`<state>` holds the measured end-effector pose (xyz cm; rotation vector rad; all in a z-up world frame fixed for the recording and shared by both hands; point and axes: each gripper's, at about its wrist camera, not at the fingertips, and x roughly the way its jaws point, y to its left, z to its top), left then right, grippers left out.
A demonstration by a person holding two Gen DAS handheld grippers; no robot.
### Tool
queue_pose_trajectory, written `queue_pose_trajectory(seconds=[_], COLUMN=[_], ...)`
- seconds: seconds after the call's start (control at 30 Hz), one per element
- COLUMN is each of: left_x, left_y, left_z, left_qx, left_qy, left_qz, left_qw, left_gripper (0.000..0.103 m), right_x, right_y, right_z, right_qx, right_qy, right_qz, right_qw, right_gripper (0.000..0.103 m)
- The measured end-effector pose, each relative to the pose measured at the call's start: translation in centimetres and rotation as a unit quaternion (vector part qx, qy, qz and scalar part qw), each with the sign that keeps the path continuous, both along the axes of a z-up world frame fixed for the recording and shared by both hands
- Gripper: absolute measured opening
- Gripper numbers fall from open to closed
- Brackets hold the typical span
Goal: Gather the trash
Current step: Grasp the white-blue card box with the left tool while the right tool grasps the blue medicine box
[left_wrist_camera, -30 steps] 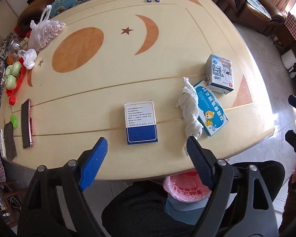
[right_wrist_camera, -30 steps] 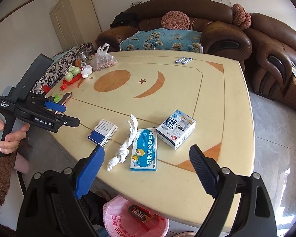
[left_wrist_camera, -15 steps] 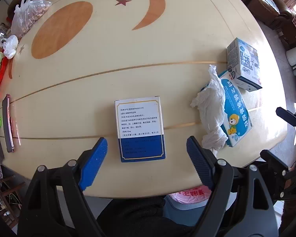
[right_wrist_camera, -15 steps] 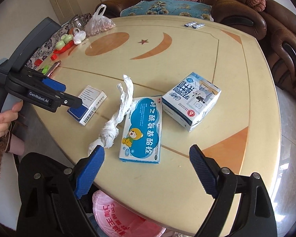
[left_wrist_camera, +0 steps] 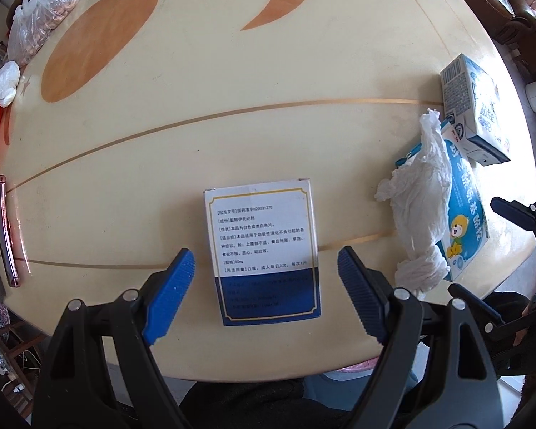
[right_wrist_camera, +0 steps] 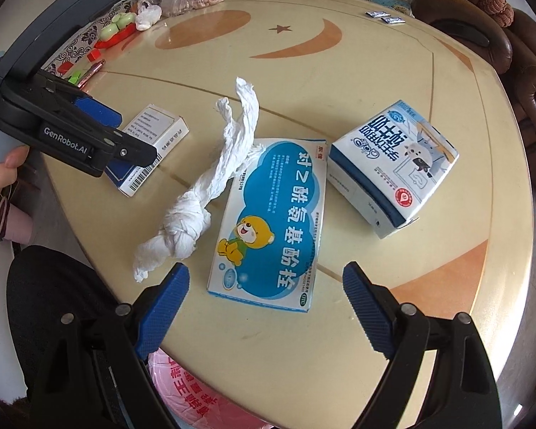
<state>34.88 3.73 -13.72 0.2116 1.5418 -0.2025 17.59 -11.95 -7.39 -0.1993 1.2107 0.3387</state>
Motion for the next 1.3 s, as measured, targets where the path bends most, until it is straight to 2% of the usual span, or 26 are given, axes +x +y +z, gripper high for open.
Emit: queue_pose_trajectory(seconds=[0.37,0.47,0.57,0.6,0.73,0.9,1.3], left_x=[1.3,1.5,2.0,2.0,1.8,1.7,1.5], left_y=[0.4,0.3,-0.2,-0.5,-1.3,-1.5,0.0], left_z=[-1.6,-1.8,-1.9,-1.9,-1.6,-0.9,2.4], left_qx=[-0.004,0.0,0.003,0.003,0.004,0.012,0.006], left_qy=[0.016,0.014,0.017,0.017,0.017,0.008,-0.022], left_qz=[-0.015,-0.019,-0.028,-0.03,-0.036,-0.047,-0.031], left_qw=[0.9998,0.9997,0.9995,0.9994,0.9992,0.9988,0.9993], left_gripper=[0.08,0.08,0.074,0.073,0.063,0.063,0.063], right_x=[2.0,2.3,2.5,2.5,2.7,2.4,0.1], right_y=[1.3,1.8,1.8,1.8,1.8,1.6,0.4], right_z=[-1.9,-2.0,-1.8,-1.6,-1.5,0.0,3.7], right_qx=[-0.044,-0.05,-0.052,-0.052,-0.057,-0.06,-0.054], right_qy=[0.011,0.008,0.01,0.011,0.021,0.01,-0.032], right_qz=[0.019,0.026,0.031,0.032,0.035,0.03,0.007], right_qw=[0.999,0.998,0.998,0.998,0.998,0.998,0.998], right_gripper=[0.085,0.08,0.073,0.064,0.062,0.061,0.061])
